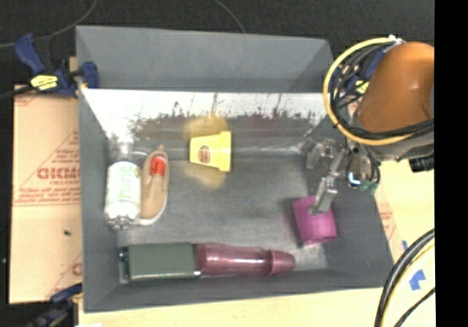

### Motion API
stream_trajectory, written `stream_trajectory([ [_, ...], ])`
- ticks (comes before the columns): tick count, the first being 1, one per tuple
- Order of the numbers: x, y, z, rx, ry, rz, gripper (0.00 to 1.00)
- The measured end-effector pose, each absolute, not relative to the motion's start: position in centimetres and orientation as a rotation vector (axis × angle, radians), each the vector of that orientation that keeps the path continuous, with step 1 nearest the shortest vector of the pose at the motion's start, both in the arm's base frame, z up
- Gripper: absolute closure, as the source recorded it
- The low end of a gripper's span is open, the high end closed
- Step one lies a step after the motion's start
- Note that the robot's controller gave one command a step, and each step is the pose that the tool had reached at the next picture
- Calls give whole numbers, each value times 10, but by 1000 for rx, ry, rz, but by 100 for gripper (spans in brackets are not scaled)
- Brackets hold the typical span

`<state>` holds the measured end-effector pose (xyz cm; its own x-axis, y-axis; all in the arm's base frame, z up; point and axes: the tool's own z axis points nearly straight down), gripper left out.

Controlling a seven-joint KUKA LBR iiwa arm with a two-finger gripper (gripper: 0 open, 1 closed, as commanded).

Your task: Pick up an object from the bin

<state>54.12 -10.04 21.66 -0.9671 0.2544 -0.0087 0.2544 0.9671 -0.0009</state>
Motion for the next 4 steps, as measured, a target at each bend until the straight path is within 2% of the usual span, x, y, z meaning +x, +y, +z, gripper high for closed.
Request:
stream_trajectory([
  [1,504,-79,226,439,3102,-1,0],
  [2,587,-80,169,532,3079,-3,0],
  [3,535,-110,193,179,3128,-4,0],
  [4,525,-140,218,543,3075,-3,0],
])
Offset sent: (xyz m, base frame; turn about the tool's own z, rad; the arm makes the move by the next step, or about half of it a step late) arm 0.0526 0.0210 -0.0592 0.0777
